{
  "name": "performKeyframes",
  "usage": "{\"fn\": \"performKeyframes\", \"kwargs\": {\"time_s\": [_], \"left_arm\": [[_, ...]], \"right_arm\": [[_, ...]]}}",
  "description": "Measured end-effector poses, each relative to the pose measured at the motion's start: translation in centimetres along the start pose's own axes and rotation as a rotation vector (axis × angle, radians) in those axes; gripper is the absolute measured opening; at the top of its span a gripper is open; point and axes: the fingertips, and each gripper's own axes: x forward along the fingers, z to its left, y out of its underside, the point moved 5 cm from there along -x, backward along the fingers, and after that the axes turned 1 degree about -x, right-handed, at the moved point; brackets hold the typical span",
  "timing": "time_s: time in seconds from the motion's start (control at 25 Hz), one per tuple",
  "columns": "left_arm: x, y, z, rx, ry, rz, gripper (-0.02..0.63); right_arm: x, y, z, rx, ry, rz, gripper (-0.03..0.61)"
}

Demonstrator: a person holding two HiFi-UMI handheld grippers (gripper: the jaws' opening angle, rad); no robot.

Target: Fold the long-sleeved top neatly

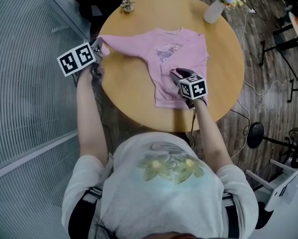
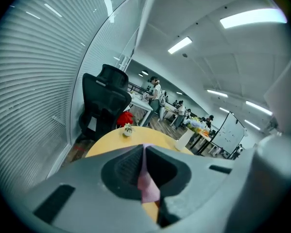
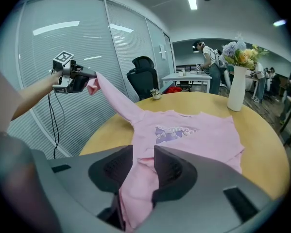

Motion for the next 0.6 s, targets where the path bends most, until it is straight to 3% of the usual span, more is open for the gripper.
{"fn": "performKeyframes", "kwargs": {"time_s": [0.16,0.36,0.6], "left_arm": [[0.2,0.6,-3.1,-0.001,0.044,0.002,0.015],[0.6,2.2,-9.8,0.017,0.161,0.023,0.015],[3.6,6.5,-18.2,0.073,0.267,0.129,0.015]], "right_arm": [[-0.8,0.5,-0.9,0.008,0.000,-0.005,0.135],[-2.6,1.8,-2.1,0.025,-0.002,-0.005,0.135],[-4.6,3.7,-4.4,0.049,-0.001,0.009,0.135]]}}
